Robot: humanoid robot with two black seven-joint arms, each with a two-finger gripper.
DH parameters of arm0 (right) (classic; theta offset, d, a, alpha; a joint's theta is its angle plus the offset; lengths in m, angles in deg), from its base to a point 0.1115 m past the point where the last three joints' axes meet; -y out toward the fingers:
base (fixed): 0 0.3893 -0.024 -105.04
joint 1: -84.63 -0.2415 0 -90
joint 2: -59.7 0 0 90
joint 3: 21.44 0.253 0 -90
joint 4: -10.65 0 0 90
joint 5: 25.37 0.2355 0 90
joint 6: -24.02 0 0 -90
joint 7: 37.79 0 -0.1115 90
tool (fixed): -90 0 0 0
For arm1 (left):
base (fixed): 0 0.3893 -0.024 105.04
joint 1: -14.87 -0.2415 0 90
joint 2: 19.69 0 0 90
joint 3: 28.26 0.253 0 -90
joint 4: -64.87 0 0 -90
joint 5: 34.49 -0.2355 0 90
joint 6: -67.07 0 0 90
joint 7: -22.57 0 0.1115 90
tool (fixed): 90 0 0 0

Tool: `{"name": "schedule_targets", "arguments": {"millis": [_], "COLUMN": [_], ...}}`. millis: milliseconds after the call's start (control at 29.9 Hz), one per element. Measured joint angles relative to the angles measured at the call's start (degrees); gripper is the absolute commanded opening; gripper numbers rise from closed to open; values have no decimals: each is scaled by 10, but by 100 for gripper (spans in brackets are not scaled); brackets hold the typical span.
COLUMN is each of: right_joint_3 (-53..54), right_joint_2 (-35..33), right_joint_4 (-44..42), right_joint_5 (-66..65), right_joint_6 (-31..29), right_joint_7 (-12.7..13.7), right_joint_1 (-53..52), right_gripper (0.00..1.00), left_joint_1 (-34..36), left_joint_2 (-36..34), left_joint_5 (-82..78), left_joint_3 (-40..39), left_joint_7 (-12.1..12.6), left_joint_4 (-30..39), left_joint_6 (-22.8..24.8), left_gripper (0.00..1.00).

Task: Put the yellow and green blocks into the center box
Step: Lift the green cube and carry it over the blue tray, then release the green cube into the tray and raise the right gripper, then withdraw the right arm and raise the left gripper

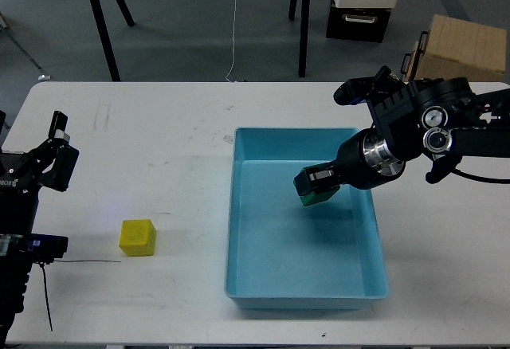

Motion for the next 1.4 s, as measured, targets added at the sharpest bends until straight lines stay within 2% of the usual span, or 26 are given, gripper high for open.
{"name": "schedule_targets", "arguments": {"millis": [267,367,468,568,702,802,869,1036,1102,1403], "right_joint_3": [13,47,103,177,337,439,475,505,520,729], "right_joint_2": [-36,-73,-117,-148,-194,-203,-209,-229,-238,-241], "right_joint_4": [-9,-51,-115,-165,-202,-239,-270,-320,-325,-335], "right_joint_5": [62,116,235,337,381,430,486,622,659,711], "right_joint_6": [-3,-3,-9,-23,-54,-65,-66,-66,-66,-66], "right_joint_7": [0,-4,-15,-20,-23,-24,-34,-93,-107,-114], "right_joint_1": [-20,-29,-17,29,115,170,193,238,263,443], "right_gripper": [100,100,100,100,100,100,100,100,100,100], "left_joint_1": [-3,-3,-2,-2,4,9,12,17,17,17], "left_joint_2": [-1,-3,-3,-3,-3,-4,-5,-5,-6,-5], "left_joint_5": [0,0,0,0,0,1,1,1,1,1], "left_joint_3": [0,-1,-1,2,22,28,30,30,30,30], "left_joint_7": [1,1,2,3,2,1,1,1,1,-2], "left_joint_4": [2,2,2,2,2,2,2,2,2,2], "left_joint_6": [0,0,0,0,0,0,0,0,0,0], "left_gripper": [100,100,100,100,100,100,100,100,100,100]}}
